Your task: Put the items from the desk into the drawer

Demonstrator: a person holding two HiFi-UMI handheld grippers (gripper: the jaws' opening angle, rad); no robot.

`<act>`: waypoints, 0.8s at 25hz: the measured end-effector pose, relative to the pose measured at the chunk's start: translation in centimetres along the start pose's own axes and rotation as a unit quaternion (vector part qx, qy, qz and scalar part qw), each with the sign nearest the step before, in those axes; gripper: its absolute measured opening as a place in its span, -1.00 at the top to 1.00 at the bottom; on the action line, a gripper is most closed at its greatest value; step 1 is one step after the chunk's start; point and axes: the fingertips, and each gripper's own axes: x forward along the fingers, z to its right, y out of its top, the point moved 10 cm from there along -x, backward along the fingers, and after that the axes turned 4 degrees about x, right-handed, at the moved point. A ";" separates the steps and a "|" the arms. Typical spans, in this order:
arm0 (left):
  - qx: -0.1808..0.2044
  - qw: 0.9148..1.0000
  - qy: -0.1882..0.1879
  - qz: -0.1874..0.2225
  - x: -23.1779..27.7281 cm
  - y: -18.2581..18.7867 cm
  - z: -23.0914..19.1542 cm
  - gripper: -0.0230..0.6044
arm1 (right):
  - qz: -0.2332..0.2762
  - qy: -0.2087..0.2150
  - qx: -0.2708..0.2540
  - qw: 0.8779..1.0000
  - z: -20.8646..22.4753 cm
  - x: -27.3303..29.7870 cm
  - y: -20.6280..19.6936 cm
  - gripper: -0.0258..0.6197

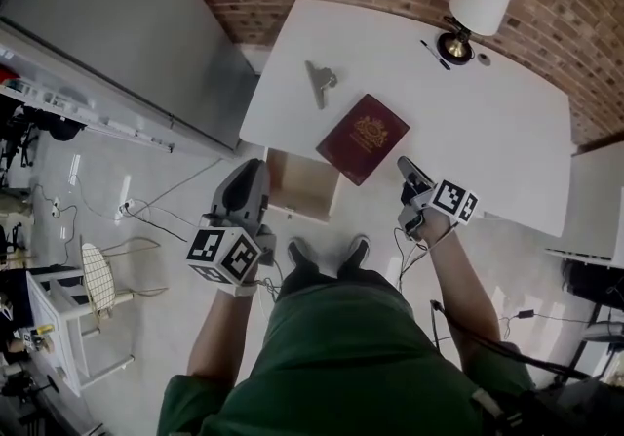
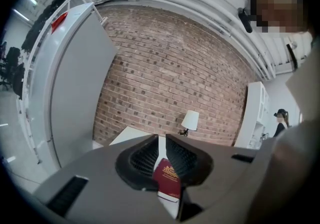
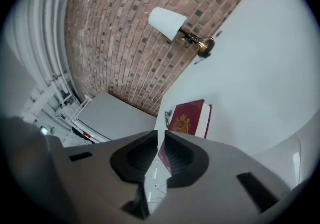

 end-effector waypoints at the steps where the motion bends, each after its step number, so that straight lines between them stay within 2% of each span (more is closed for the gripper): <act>1: -0.003 1.000 -0.002 -0.006 0.2 -0.3 -0.1 0.79 | -0.005 0.000 0.023 1.000 1.0 0.6 -0.3 0.78; 3: -0.006 1.000 -0.006 -0.022 0.5 -0.9 -0.3 0.79 | -0.018 -0.008 0.048 0.999 2.7 1.5 -0.8 0.75; 8: -0.002 0.999 -0.011 -0.044 0.7 -1.6 -1.3 0.79 | -0.043 -0.032 0.061 0.997 4.7 3.8 -1.4 0.65; 14: -0.016 0.999 0.019 -0.046 -1.2 -1.9 -4.4 0.79 | -0.043 -0.067 0.086 0.993 6.9 6.3 -1.5 0.53; 20: -0.025 0.997 0.050 -0.050 -3.2 -2.4 -6.8 0.79 | -0.027 -0.067 0.105 0.992 7.5 7.4 -0.8 0.60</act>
